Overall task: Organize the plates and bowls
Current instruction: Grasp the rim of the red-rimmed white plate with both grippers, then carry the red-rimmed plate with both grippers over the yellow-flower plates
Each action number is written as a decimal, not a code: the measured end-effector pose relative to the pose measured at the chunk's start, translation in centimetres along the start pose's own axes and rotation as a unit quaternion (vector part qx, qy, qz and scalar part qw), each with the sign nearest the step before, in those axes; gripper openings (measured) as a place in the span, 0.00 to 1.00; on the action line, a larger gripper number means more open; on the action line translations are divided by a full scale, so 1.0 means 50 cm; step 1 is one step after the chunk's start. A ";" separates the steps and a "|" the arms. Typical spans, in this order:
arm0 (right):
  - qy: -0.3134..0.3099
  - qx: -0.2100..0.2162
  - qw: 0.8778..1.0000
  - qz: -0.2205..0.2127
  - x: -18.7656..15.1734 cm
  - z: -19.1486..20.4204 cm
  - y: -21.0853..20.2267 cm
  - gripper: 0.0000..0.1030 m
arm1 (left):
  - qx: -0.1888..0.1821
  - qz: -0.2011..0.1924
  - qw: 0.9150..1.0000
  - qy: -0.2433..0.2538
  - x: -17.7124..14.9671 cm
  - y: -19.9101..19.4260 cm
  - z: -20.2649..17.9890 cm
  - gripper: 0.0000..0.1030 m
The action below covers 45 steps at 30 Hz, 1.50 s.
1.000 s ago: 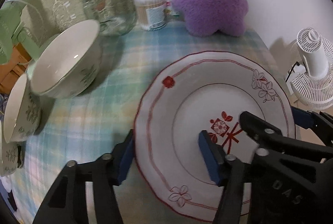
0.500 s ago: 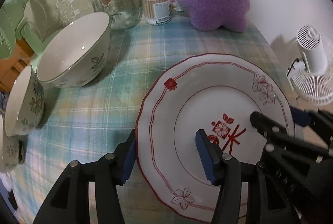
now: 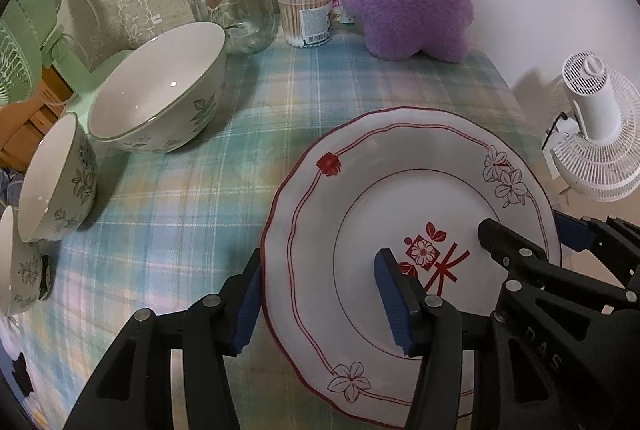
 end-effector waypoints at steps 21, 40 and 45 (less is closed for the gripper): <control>0.026 -0.031 0.999 -0.030 -0.078 0.057 -0.145 0.49 | -0.035 -0.034 0.999 0.010 -0.068 -0.140 0.032 0.52; 0.086 -0.063 0.993 -0.051 -0.242 0.088 -0.265 0.49 | -0.077 -0.056 0.994 0.053 -0.195 -0.246 0.030 0.52; 0.102 -0.070 0.991 -0.052 -0.294 0.089 -0.281 0.49 | -0.088 -0.055 0.993 0.065 -0.238 -0.262 0.017 0.52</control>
Point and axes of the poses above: each gripper's, at about its wrist camera, not at the fingertips, and y roughly the way its jaws point, z to its left, x to its top, the point moved 9 cm from there along y, roughly the way its jaws point, and after that the axes turned 14 degrees about x, right-handed, at the moved point
